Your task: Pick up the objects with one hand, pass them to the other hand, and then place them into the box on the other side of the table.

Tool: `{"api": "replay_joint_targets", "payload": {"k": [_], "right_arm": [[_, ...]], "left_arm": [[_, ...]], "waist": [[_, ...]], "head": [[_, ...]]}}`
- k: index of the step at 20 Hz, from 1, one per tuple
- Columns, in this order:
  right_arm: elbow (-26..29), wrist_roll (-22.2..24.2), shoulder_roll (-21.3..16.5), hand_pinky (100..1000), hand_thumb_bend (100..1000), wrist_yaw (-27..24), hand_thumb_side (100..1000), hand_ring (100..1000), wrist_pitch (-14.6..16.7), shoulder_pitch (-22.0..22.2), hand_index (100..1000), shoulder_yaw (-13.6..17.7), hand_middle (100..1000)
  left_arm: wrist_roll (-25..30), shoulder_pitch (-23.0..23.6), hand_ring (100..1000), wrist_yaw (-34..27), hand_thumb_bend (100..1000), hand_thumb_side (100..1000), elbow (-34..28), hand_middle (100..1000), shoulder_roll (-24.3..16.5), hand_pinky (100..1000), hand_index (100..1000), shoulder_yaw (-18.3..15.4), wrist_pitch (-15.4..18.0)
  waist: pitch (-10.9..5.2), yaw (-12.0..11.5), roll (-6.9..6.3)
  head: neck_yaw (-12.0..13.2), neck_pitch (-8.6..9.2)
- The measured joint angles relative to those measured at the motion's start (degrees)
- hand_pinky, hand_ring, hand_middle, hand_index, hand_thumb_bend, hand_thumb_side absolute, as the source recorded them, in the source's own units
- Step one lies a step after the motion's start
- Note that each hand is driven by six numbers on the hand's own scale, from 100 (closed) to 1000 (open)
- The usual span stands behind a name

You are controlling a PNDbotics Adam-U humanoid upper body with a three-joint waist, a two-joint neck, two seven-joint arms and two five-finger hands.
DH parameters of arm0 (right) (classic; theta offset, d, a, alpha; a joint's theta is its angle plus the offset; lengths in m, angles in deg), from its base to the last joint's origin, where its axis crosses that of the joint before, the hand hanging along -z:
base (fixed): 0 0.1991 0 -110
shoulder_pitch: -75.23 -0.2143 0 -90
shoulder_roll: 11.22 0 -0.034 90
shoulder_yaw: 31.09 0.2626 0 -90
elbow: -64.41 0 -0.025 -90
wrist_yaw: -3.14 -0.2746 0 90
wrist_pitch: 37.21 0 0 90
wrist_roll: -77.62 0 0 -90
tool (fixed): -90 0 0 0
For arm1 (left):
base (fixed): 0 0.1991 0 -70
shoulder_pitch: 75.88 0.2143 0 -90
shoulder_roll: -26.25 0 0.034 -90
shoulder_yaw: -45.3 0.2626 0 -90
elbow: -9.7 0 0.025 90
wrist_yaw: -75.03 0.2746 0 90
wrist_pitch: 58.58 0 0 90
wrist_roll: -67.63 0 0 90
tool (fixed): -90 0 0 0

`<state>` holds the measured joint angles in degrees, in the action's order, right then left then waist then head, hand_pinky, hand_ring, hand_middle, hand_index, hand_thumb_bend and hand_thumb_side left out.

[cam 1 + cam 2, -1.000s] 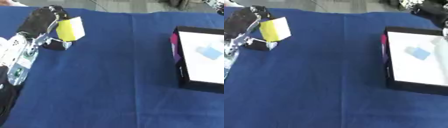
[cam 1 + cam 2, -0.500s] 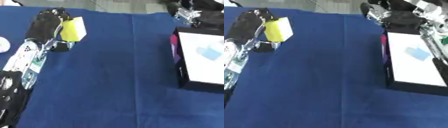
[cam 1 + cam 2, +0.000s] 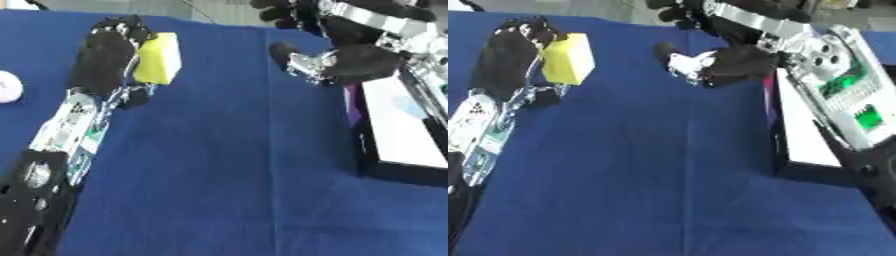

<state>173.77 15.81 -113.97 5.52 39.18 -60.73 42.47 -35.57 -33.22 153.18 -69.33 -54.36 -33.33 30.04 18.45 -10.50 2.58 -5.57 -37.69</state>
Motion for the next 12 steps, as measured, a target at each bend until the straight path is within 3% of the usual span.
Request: {"api": "replay_joint_targets", "payload": {"k": [12], "right_arm": [[-3.7,0.4,4.8,1000,100,4.1,588,1000,-1.7,-2.9,1000,-3.1,1000]], "left_arm": [[-5.1,0.8,613,3.7,115,100,-2.0,586,1.6,701,576,0.4,0.3]], "waist": [[-0.01,-0.2,0.35]], "head": [[-0.5,-0.54]]}}
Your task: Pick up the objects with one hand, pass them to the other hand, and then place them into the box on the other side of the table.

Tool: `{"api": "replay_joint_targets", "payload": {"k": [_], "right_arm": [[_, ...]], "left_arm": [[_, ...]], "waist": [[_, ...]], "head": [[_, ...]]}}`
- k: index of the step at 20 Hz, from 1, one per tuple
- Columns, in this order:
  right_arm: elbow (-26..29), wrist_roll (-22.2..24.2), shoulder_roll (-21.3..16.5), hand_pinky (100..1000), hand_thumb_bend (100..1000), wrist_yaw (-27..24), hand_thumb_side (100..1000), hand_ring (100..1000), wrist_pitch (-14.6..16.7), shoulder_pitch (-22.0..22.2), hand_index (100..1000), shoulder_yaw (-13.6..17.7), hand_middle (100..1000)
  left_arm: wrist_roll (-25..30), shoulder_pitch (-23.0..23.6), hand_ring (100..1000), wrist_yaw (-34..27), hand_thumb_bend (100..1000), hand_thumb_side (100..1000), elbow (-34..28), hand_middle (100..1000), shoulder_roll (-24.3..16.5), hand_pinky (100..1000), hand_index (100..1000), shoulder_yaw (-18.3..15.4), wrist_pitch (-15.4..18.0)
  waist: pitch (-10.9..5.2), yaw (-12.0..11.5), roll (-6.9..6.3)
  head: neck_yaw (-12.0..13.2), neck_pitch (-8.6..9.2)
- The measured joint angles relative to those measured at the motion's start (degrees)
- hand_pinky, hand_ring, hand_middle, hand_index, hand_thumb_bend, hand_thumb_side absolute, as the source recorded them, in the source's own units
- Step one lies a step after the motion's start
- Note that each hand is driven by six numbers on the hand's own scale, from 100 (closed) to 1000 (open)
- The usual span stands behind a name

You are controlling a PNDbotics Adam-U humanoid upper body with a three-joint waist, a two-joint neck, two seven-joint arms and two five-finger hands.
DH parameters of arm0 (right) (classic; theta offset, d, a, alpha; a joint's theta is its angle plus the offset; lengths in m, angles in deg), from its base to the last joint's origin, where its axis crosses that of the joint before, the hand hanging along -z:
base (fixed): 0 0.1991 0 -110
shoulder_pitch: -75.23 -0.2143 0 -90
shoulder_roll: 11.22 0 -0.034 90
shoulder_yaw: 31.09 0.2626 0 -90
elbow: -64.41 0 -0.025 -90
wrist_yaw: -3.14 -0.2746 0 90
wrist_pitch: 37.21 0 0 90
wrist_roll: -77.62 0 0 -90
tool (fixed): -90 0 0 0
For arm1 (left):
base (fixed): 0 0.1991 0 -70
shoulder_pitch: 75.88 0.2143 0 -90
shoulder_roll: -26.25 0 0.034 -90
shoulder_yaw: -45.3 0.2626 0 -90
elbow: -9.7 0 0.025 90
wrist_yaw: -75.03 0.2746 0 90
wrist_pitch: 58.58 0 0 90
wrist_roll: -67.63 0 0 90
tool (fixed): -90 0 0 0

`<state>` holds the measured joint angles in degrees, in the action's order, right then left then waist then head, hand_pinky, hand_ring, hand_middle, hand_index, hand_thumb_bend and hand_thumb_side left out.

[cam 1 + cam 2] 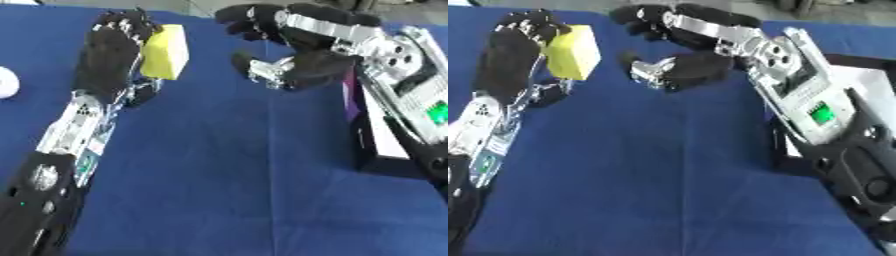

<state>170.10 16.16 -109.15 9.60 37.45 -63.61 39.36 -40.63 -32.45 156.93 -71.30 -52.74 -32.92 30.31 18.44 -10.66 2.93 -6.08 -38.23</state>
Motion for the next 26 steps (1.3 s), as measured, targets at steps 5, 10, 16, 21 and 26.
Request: {"api": "replay_joint_targets", "payload": {"k": [5,10,16,21,26], "right_arm": [[-2.5,-2.6,1.5,1000,100,3.3,629,1000,-0.8,-0.9,1000,-1.1,1000],[-5.1,-3.8,3.2,1000,100,4.7,661,1000,-1.2,-1.9,1000,-2.3,1000],[-8.1,-3.8,4.6,1000,100,4.8,690,1000,-1.2,-3.1,1000,-3.3,1000],[-10.4,-4.0,5.7,1000,100,4.6,679,1000,-0.1,-4.1,1000,-3.6,1000],[-12.2,-4.9,6.2,1000,100,4.7,681,1000,1.1,-4.9,1000,-3.8,1000]], "left_arm": [[-1.5,0.3,611,2.1,125,100,-0.1,584,0.8,698,575,0.3,-0.5],[-2.5,0.3,609,3.3,118,100,-0.2,582,1.4,698,576,0.3,-0.9],[-3.9,0.3,607,3.8,117,100,-0.1,580,2.0,697,575,0.3,-1.0],[-5.2,0.3,605,3.8,116,100,-0.1,576,2.4,696,573,0.3,-0.7],[-6.3,0.3,600,3.7,111,100,0.0,571,2.5,694,571,0.3,-0.4]], "waist": [[-0.01,-0.4,0.21],[-0.05,-0.4,0.38],[-0.39,-0.7,0.63],[-0.39,-0.7,0.67],[-0.39,-0.9,0.70]], "head": [[-0.2,0.05],[-0.3,0.19],[-0.8,0.59],[-1.1,0.54],[-1.2,0.52]]}}
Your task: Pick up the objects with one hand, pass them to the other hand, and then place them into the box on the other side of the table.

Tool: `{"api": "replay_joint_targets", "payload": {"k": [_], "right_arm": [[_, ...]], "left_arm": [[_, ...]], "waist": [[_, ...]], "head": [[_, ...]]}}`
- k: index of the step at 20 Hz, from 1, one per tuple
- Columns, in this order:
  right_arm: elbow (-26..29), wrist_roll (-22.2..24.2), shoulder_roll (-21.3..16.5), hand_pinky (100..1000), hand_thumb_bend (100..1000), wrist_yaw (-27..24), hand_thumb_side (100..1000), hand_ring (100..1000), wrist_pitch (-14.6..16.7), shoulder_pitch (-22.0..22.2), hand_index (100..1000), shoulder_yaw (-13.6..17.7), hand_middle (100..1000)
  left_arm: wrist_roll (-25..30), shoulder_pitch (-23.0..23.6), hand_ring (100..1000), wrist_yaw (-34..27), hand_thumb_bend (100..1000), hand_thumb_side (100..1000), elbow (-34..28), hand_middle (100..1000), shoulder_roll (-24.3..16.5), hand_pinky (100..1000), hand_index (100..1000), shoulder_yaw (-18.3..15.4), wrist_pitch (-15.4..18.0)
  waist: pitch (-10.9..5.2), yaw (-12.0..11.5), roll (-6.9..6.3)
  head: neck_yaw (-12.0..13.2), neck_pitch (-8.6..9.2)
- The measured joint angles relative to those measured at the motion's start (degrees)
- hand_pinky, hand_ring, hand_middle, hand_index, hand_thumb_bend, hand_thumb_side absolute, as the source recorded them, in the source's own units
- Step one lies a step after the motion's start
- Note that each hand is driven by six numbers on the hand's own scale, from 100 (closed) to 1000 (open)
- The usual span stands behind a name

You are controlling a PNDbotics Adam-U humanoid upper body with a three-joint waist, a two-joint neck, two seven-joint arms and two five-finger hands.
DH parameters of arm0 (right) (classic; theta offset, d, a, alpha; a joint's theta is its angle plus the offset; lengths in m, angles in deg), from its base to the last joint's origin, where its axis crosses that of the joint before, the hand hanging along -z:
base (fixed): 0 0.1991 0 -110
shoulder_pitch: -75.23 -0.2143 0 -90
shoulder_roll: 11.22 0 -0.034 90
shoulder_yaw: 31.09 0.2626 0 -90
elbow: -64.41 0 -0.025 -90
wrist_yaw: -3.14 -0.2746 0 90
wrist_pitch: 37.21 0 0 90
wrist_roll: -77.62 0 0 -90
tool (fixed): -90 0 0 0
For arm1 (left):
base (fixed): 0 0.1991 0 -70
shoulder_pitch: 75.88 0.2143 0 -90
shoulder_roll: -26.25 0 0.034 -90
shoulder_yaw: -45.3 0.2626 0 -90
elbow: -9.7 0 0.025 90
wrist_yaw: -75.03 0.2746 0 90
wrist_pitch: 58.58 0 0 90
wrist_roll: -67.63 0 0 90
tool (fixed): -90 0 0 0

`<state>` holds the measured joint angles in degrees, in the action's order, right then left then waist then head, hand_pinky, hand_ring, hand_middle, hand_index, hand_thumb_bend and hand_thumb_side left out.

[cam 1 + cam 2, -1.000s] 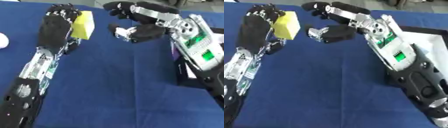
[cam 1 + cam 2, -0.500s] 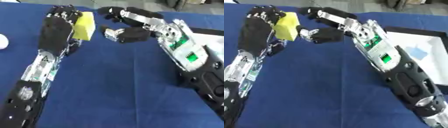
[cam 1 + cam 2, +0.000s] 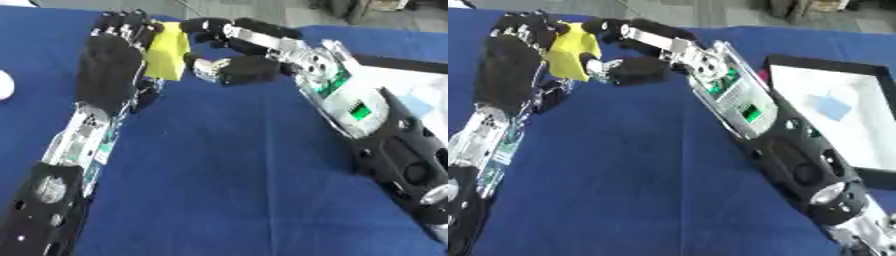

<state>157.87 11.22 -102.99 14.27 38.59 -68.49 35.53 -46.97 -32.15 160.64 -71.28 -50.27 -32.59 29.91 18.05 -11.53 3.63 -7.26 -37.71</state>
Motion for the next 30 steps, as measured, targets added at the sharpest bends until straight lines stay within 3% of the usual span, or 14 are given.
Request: {"api": "replay_joint_targets", "payload": {"k": [5,6,7,9,18,24,30], "right_arm": [[-1.6,-0.4,0.6,1000,100,0.8,681,1000,0.7,-0.3,1000,0.0,1000],[-1.8,-0.6,0.7,1000,100,0.9,720,1000,0.8,-0.3,1000,0.0,1000],[-1.9,-0.7,0.9,1000,100,1.0,657,1000,0.9,-0.3,1000,0.0,1000],[-2.0,-1.7,0.9,1000,100,1.2,631,1000,0.9,-0.3,1000,0.1,1000],[-2.5,-5.4,0.9,1000,100,1.7,660,1000,-0.3,0.5,1000,0.6,1000],[-2.5,-5.3,0.3,1000,100,0.7,675,1000,-0.5,1.6,1000,1.1,1000],[-0.8,-2.3,-1.8,1000,100,-3.2,677,1000,-0.5,2.8,1000,1.2,1000]], "left_arm": [[-0.9,0.1,596,-0.4,104,100,0.4,565,0.0,693,569,0.2,0.5],[-1.1,0.1,595,-0.5,104,100,0.5,564,0.0,691,568,0.3,0.6],[-1.3,0.2,594,-0.5,101,100,0.6,563,0.0,690,568,0.3,0.6],[-1.4,0.4,592,-0.7,100,100,0.6,562,0.0,690,568,0.3,0.5],[-1.5,0.4,582,-0.8,100,100,0.6,550,0.5,685,555,0.3,-0.7],[-1.7,0.4,578,-1.0,100,100,0.7,545,0.5,684,550,0.3,-1.1],[-2.6,0.4,576,-1.4,100,100,0.7,542,0.5,683,549,0.4,-0.7]], "waist": [[0.00,-0.2,0.12],[0.00,-0.2,0.15],[0.00,-0.2,0.17],[0.00,-0.2,0.18],[0.00,0.1,0.30],[0.00,0.1,0.30],[0.00,0.1,0.30]], "head": [[-0.4,-0.21],[-0.5,-0.27],[-0.5,-0.31],[-0.5,-0.43],[-0.5,-0.47],[-0.5,-0.54],[-0.8,-0.94]]}}
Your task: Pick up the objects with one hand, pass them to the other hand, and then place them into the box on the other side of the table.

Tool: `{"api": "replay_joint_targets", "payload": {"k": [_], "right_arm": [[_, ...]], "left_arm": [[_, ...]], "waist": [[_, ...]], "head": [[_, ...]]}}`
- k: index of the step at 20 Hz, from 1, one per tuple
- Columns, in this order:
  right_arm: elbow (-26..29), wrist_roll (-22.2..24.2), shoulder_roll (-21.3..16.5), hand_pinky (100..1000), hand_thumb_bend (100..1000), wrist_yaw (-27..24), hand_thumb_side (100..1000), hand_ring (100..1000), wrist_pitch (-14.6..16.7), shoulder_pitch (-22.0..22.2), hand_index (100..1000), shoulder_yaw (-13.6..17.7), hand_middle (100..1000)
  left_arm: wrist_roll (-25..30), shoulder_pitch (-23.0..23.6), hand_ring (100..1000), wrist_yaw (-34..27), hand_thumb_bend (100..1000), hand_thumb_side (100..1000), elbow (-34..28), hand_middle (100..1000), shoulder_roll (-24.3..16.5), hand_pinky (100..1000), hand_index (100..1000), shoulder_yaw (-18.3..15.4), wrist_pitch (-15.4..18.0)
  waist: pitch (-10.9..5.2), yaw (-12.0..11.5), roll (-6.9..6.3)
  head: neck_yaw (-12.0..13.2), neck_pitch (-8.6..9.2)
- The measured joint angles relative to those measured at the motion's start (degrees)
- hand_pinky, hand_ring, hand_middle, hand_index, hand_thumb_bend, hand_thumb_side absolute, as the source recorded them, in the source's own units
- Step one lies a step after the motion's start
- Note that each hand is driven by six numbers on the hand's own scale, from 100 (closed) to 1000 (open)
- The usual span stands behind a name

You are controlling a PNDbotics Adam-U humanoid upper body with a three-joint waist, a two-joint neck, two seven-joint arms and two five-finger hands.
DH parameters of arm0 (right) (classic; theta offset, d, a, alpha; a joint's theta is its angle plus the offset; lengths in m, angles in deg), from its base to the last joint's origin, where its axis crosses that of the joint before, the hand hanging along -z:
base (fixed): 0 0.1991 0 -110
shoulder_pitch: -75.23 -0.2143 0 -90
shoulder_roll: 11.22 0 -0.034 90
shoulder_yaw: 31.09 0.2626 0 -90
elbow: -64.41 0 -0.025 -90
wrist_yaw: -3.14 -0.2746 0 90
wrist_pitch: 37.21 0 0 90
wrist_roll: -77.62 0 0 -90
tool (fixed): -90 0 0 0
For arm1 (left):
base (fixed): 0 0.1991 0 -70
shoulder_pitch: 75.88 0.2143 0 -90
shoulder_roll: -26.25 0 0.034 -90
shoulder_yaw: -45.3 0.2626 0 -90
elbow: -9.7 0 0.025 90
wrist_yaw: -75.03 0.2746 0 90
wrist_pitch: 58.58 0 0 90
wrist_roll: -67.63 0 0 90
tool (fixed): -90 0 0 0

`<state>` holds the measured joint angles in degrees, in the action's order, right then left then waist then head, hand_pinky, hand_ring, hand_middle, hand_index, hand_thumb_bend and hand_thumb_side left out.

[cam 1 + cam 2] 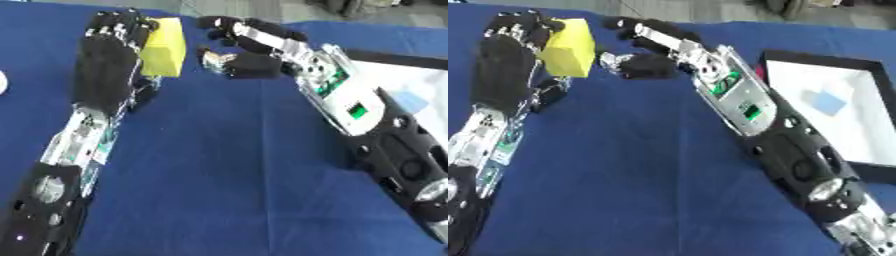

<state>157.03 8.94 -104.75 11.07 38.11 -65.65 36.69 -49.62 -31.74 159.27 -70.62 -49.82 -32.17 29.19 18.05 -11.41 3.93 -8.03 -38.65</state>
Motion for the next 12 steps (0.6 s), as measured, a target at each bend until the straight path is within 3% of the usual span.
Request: {"api": "replay_joint_targets", "payload": {"k": [12], "right_arm": [[-0.9,1.4,-0.5,1000,100,-3.4,673,1000,1.4,-0.6,1000,0.7,1000]], "left_arm": [[-2.6,-0.1,562,-0.8,100,100,0.0,528,0.0,655,543,0.9,1.7]], "waist": [[0.01,-0.3,0.00]], "head": [[-0.1,-0.01]]}}
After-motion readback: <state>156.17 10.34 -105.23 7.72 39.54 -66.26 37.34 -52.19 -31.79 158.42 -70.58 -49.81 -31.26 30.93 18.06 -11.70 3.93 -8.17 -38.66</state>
